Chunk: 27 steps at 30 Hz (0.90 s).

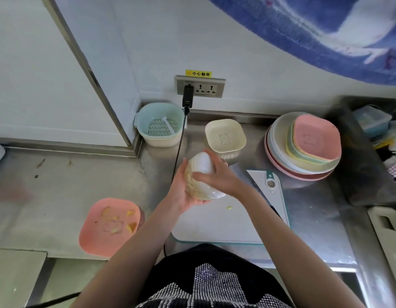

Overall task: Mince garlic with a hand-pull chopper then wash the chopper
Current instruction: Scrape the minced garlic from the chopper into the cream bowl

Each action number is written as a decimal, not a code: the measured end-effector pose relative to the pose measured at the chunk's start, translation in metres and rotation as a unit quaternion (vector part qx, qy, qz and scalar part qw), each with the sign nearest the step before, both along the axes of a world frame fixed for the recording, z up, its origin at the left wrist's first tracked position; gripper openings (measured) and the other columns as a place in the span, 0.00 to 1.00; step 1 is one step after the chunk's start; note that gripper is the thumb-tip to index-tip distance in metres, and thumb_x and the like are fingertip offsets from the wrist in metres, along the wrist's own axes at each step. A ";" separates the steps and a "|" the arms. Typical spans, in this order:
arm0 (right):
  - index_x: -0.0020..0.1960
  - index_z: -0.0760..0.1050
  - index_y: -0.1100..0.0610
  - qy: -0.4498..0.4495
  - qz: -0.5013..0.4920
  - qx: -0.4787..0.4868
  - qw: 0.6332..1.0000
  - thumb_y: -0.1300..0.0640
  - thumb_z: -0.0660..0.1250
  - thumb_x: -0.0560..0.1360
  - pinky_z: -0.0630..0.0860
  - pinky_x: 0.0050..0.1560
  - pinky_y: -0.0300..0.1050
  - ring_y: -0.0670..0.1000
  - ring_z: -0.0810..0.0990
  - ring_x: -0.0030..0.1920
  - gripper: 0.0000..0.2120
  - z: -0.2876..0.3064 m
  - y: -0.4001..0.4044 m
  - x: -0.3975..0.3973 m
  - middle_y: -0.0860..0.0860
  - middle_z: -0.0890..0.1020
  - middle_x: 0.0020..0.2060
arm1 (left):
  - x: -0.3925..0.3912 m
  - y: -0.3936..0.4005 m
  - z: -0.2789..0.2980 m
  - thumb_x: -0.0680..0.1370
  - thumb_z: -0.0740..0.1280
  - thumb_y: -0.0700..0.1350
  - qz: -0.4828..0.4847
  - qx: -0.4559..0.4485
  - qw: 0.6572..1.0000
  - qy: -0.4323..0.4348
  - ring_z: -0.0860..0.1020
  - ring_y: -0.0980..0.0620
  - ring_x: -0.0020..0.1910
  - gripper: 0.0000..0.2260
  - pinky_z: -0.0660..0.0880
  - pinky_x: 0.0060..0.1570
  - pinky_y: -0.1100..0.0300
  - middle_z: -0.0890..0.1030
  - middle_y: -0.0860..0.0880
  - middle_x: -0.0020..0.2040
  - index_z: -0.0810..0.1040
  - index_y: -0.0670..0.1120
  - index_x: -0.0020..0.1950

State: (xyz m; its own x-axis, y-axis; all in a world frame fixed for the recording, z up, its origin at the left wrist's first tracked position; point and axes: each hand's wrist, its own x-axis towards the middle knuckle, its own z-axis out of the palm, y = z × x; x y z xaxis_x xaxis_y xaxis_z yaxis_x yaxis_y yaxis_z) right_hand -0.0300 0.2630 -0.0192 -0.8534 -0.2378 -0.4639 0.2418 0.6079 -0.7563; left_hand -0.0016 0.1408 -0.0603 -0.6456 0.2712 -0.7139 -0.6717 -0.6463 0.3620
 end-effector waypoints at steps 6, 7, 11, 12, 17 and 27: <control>0.71 0.55 0.34 0.110 0.062 0.001 0.992 0.46 0.74 0.64 0.67 0.67 0.57 0.53 0.62 0.68 0.42 0.011 0.014 0.005 0.42 0.63 0.67 | -0.002 0.005 0.004 0.73 0.55 0.70 0.004 0.046 0.999 -0.017 0.78 0.37 0.55 0.32 0.75 0.52 0.41 0.81 0.39 0.56 0.76 0.46 0.61; 0.72 0.56 0.35 0.115 0.057 -0.046 0.991 0.49 0.74 0.65 0.67 0.67 0.55 0.51 0.64 0.67 0.42 0.015 0.019 0.004 0.41 0.64 0.67 | -0.002 0.004 0.003 0.74 0.55 0.70 0.006 0.057 0.998 -0.006 0.78 0.37 0.53 0.32 0.75 0.52 0.42 0.82 0.38 0.54 0.76 0.45 0.60; 0.73 0.57 0.39 0.061 -0.071 -0.301 0.949 0.48 0.69 0.71 0.73 0.62 0.45 0.48 0.72 0.65 0.35 0.024 0.044 -0.001 0.43 0.69 0.67 | 0.000 -0.004 0.000 0.69 0.61 0.68 0.006 0.119 0.992 0.035 0.76 0.36 0.58 0.35 0.78 0.50 0.42 0.78 0.37 0.60 0.75 0.44 0.65; 0.73 0.58 0.39 0.036 -0.096 -0.347 0.932 0.45 0.68 0.70 0.75 0.61 0.49 0.51 0.73 0.65 0.34 0.023 0.050 -0.003 0.47 0.70 0.67 | 0.001 -0.005 0.000 0.68 0.61 0.68 0.007 0.126 0.991 0.039 0.76 0.36 0.59 0.35 0.78 0.49 0.42 0.77 0.38 0.63 0.74 0.44 0.66; 0.72 0.64 0.52 -0.055 -0.186 -0.446 0.874 0.39 0.64 0.64 0.77 0.56 0.56 0.59 0.76 0.60 0.38 0.020 0.068 -0.003 0.59 0.75 0.62 | 0.003 -0.004 0.005 0.69 0.61 0.65 0.015 0.107 0.993 0.055 0.77 0.38 0.59 0.30 0.74 0.53 0.42 0.80 0.40 0.60 0.80 0.45 0.60; 0.64 0.74 0.50 -0.133 -0.364 -0.529 0.755 0.39 0.55 0.72 0.62 0.62 0.73 0.63 0.70 0.66 0.26 -0.018 0.098 0.005 0.57 0.76 0.60 | 0.008 -0.010 -0.005 0.78 0.52 0.65 0.072 0.101 0.989 0.076 0.82 0.40 0.51 0.31 0.77 0.55 0.43 0.82 0.40 0.55 0.86 0.43 0.50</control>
State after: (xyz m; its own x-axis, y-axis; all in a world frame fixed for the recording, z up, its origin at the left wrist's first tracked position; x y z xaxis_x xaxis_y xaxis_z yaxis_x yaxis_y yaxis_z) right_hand -0.0247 0.3608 -0.0370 -0.8469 -0.1079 -0.5208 0.4493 -0.6690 -0.5921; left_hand 0.0062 0.1304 -0.0653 -0.7830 0.2967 -0.5467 -0.5160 -0.8006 0.3047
